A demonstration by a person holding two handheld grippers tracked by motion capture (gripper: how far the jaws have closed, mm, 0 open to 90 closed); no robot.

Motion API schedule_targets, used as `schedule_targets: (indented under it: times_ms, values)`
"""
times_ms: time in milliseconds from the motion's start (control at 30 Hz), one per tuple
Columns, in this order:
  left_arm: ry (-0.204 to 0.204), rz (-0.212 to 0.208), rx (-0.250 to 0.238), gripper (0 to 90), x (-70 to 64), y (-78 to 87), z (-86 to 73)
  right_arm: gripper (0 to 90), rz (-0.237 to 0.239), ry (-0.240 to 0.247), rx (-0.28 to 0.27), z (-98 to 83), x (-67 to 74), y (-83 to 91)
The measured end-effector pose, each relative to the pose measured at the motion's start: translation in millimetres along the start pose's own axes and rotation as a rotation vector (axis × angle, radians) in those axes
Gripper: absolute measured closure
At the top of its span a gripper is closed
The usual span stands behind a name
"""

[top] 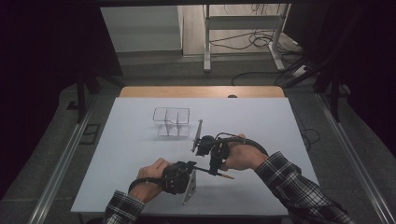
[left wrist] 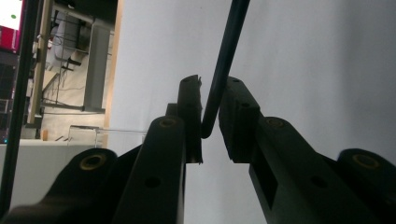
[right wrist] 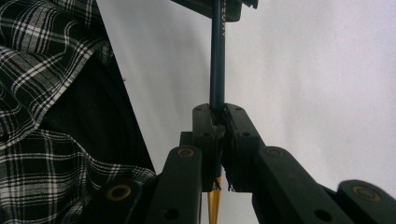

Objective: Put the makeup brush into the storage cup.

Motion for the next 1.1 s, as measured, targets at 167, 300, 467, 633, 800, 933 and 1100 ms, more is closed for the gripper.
schedule_targets:
  times_ms: [167,300,467,633,800,933,1100]
  values:
    - [-0.048,-0.023,0.008,85.1,-4.1,-0.3,-1.1,80.9,-0.014,0.015,-0.006,-0.3,-0.3,2.0]
    - [-0.039,-0.047,-0.006,85.9,-3.4,1.7,0.8,68.1,-0.035,0.012,-0.033,-1.7,-3.0,6.2]
    - [-0.034,-0.061,0.011,86.1,-4.8,-0.1,-0.3,56.9,-0.068,0.006,-0.060,-3.8,-5.7,10.3]
    - [0.002,-0.075,0.023,86.1,-2.2,-0.3,-1.8,52.2,-0.080,0.004,-0.070,-6.8,-6.4,11.8]
    - [0.059,-0.091,0.027,86.1,1.4,0.0,-5.5,48.6,-0.089,-0.021,-0.108,-12.2,-7.7,14.1]
    - [0.097,-0.107,0.036,86.0,4.3,0.1,-8.8,45.0,-0.120,-0.039,-0.126,-20.1,-9.9,17.6]
    - [0.147,-0.138,0.037,86.1,6.4,0.7,-10.7,41.5,-0.137,-0.057,-0.158,-29.0,-11.4,20.9]
Point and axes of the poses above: each handheld gripper's, and its own axes: y roughly backward along the jaws, z roughly out of its top, x roughly to its left, the point moved 4 cm from there along -y, roughly forward along the jaws, and after that the axes turned 15 degrees about y, right-handed, at the moved point
